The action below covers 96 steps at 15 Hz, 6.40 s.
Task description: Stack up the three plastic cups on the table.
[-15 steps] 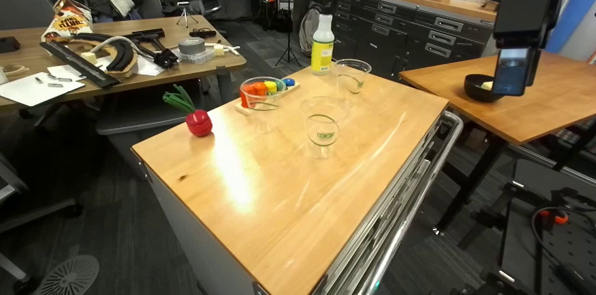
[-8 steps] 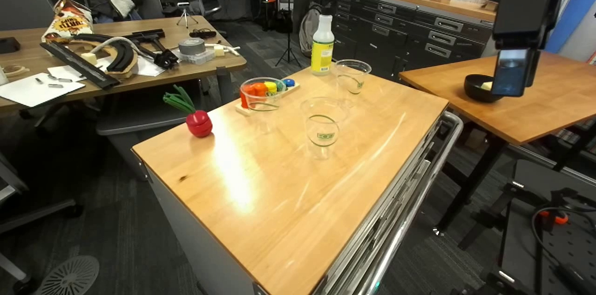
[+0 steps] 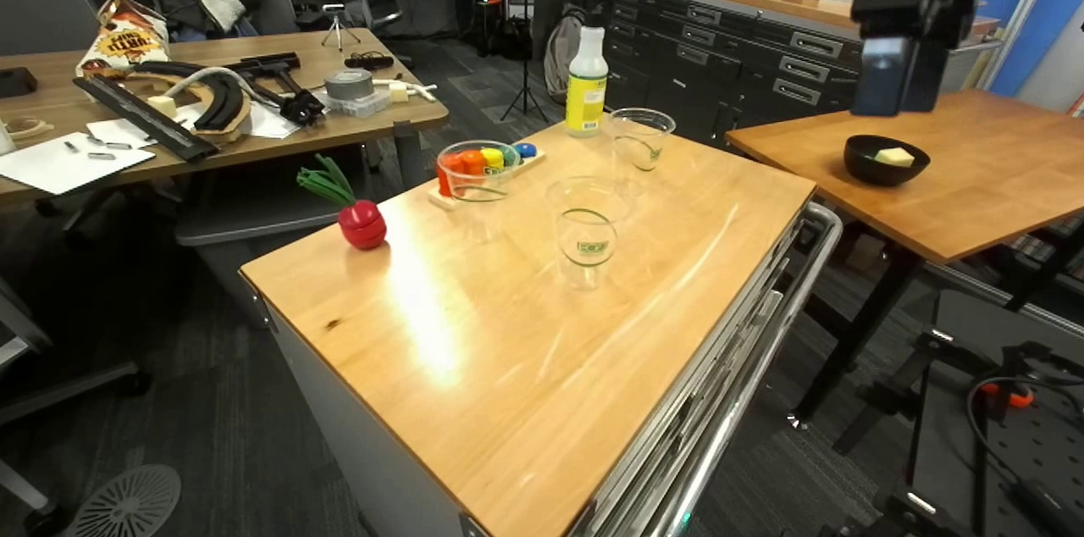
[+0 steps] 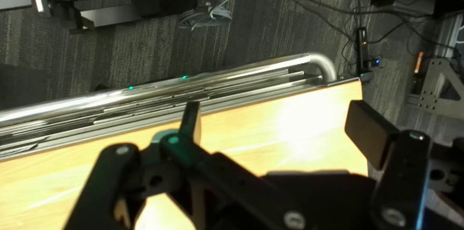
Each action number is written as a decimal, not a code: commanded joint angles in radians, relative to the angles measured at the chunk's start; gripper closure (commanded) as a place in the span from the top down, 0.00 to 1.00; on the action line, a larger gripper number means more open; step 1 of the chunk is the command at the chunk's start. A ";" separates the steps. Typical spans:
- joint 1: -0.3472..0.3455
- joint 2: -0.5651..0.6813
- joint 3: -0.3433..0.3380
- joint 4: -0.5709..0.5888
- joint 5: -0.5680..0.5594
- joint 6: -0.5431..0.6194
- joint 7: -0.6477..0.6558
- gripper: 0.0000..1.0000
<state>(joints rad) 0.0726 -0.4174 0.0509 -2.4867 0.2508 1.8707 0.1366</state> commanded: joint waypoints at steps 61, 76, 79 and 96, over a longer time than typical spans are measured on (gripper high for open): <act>-0.186 0.513 -0.105 0.553 0.071 0.121 -0.151 0.01; -0.306 0.709 -0.192 0.674 0.196 0.119 -0.187 0.01; -0.317 0.750 -0.191 0.726 0.180 0.097 -0.175 0.01; -0.327 0.937 -0.178 0.908 0.140 -0.016 -0.130 0.44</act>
<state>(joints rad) -0.2407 0.4920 -0.1383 -1.6466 0.4013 1.8903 -0.0144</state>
